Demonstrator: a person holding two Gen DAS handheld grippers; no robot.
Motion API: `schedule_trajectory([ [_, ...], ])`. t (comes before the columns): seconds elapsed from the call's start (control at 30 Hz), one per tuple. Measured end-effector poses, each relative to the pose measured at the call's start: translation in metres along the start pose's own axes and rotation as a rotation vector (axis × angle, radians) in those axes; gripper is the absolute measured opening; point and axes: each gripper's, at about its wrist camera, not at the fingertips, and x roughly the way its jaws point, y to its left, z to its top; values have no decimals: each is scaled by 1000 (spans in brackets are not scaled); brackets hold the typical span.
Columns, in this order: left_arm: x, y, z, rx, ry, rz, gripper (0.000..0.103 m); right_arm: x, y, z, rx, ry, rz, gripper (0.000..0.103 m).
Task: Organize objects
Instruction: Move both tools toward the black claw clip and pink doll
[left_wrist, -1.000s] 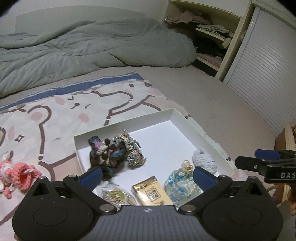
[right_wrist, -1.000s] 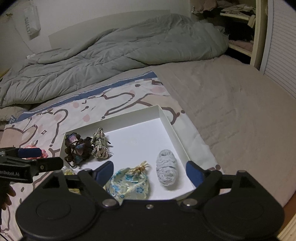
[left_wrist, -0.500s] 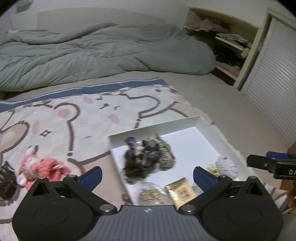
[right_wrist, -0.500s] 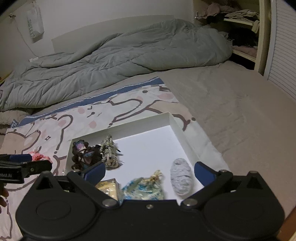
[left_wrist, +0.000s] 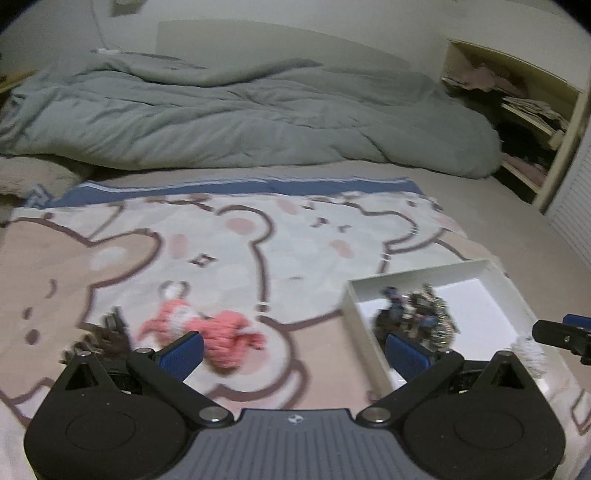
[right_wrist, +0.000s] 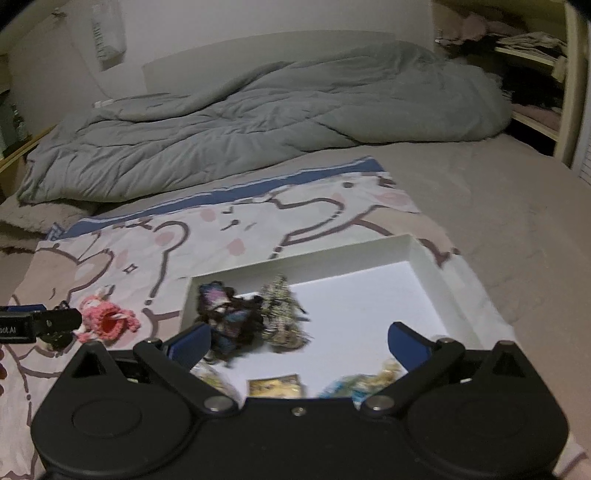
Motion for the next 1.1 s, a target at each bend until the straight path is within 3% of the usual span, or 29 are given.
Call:
schedule_trajectory([
  [0.4, -16, 61, -2, -24, -43, 97, 103, 20, 66, 7, -103, -33, 136, 103],
  [0.67, -17, 90, -6, -54, -27, 128, 103, 28, 104, 8, -187, -41, 208, 103],
  [1.1, 9, 151, -12, -372, 77, 151, 103, 49, 145, 12, -339, -45, 268, 103],
])
